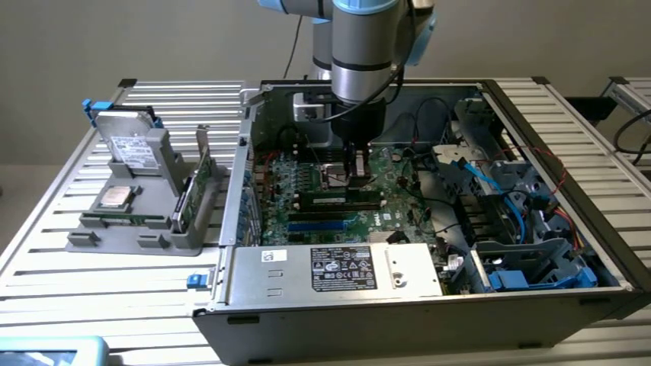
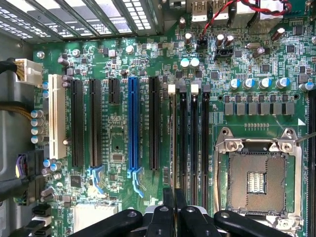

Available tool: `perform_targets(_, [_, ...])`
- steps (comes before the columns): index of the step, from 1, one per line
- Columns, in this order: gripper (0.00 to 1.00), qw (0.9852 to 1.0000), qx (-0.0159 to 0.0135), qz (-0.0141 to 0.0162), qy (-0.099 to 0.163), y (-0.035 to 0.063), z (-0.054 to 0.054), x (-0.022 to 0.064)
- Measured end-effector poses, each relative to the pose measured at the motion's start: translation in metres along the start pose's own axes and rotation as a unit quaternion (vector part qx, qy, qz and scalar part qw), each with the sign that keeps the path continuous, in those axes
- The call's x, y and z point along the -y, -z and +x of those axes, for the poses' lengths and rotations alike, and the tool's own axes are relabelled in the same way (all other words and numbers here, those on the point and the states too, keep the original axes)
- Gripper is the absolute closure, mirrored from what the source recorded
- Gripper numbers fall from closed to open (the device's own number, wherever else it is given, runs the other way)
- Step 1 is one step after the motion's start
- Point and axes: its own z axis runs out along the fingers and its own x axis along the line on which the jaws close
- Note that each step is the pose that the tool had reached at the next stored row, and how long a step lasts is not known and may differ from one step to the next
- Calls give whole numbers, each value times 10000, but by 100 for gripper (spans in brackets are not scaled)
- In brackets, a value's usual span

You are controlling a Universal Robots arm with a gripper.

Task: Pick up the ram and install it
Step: 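Insert the ram into the slot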

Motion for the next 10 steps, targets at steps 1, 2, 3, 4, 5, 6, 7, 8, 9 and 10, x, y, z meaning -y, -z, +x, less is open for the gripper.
perform_targets(1, [88, 10000, 0, 0, 0, 0, 0, -1])
perform_targets(2, [88, 10000, 0, 0, 0, 0, 0, -1])
perform_targets(3, [88, 10000, 0, 0, 0, 0, 0, -1])
perform_targets(4, [88, 10000, -1, 0, 0, 0, 0, -2])
perform_targets(5, [88, 10000, -1, 0, 0, -1, 0, -2])
perform_targets(6, [88, 10000, -1, 0, 0, -1, 0, -2])
perform_targets(7, [88, 10000, -1, 0, 0, -2, 0, -2])
perform_targets(8, [88, 10000, -1, -1, 0, -3, 0, -2])
perform_targets(9, [88, 10000, -1, -1, 0, -4, -1, -2])
perform_targets(10, [88, 10000, -1, -1, 0, -6, -1, -2])
